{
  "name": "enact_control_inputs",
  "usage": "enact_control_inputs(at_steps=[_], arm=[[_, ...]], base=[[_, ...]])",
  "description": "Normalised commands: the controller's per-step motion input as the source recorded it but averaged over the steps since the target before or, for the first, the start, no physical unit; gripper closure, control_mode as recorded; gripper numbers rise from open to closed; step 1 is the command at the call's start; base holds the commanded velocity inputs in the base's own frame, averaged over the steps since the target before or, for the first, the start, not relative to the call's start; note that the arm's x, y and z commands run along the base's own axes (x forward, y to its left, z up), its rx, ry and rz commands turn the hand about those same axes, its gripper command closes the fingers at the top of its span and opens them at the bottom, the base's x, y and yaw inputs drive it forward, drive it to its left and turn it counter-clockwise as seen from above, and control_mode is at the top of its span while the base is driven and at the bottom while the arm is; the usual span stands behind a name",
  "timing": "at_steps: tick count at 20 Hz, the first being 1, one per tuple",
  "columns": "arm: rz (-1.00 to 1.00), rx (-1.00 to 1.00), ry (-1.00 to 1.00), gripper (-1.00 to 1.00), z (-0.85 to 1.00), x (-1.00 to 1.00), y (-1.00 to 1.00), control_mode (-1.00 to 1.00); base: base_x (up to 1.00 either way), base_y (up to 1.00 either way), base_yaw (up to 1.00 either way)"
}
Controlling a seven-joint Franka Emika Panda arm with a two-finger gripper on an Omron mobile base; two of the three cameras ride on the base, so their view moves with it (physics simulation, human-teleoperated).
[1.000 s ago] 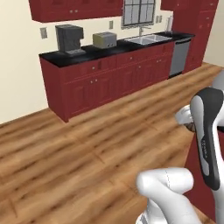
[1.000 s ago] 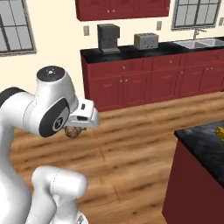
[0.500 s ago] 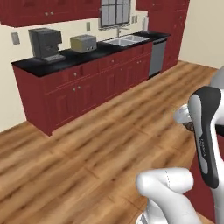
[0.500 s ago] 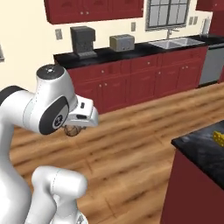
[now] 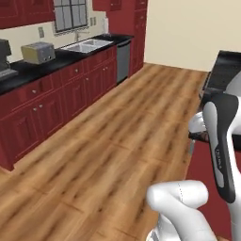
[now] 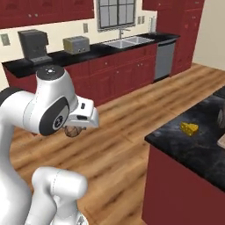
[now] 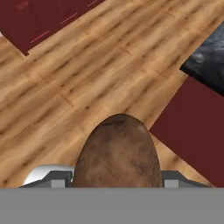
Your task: Retrieve the reheated potato from the microwave, then place the potato, cheese, and condiment on the cutting board.
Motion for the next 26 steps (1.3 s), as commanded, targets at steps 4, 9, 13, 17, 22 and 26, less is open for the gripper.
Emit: enact_control_inputs(at_steps=[4,9,13,17,22,26], arm=[[0.00,0.00,0.00,1.00,0.00,0.00,0.00,1.00],[0.00,0.00,0.00,1.00,0.00,0.00,0.00,1.00],[0.00,0.00,0.00,1.00,0.00,0.00,0.00,1.00],[0.00,0.00,0.00,1.00,0.00,0.00,0.00,1.00],[0.00,0.00,0.00,1.00,0.00,0.00,0.00,1.00],[0.00,0.00,0.00,1.00,0.00,0.00,0.00,1.00]], base=[[0.58,-0.03,-0.36],[0.53,-0.16,-0.32],[0.43,-0.21,-0.38],[0.26,-0.34,-0.41],[0.21,-0.48,-0.37],[0.17,-0.46,-0.27]])
